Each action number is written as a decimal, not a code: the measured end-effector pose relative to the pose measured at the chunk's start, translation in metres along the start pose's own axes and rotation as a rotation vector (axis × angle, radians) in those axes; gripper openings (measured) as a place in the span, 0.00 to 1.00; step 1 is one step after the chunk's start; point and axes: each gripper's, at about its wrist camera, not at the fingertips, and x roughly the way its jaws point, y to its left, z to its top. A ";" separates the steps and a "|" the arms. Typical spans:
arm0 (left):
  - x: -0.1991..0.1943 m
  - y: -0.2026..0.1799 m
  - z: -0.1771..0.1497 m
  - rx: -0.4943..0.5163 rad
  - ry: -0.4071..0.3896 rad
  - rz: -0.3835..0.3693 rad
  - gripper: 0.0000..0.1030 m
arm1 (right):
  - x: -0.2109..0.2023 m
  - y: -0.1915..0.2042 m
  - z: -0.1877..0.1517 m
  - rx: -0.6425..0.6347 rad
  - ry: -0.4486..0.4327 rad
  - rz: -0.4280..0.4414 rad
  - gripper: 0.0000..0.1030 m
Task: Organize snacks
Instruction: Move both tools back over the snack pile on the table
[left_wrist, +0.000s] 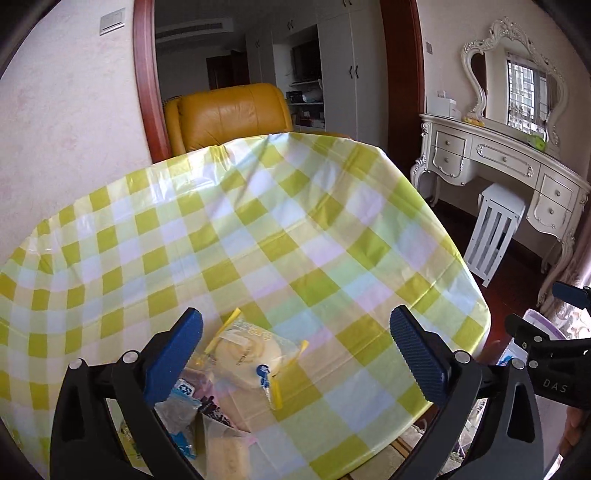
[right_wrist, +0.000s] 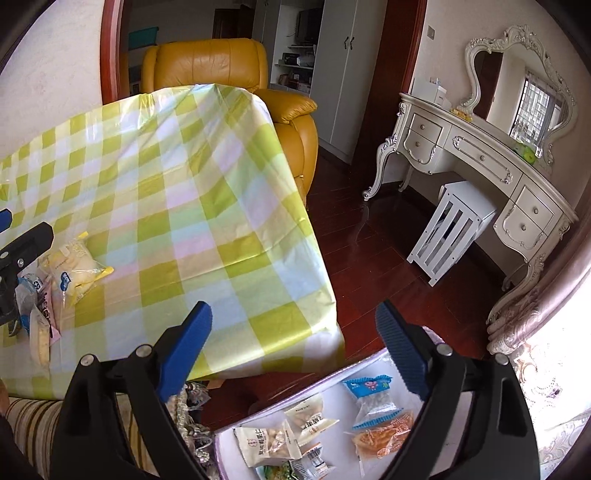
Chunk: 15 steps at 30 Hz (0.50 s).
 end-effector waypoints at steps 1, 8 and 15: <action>-0.001 0.009 -0.001 -0.014 -0.002 0.023 0.96 | -0.003 0.009 0.002 -0.009 -0.013 0.003 0.91; -0.016 0.085 -0.021 -0.177 -0.017 0.006 0.96 | -0.013 0.065 0.010 -0.069 -0.039 0.104 0.93; -0.019 0.155 -0.051 -0.363 0.028 0.094 0.96 | -0.015 0.110 0.008 -0.110 0.001 0.198 0.93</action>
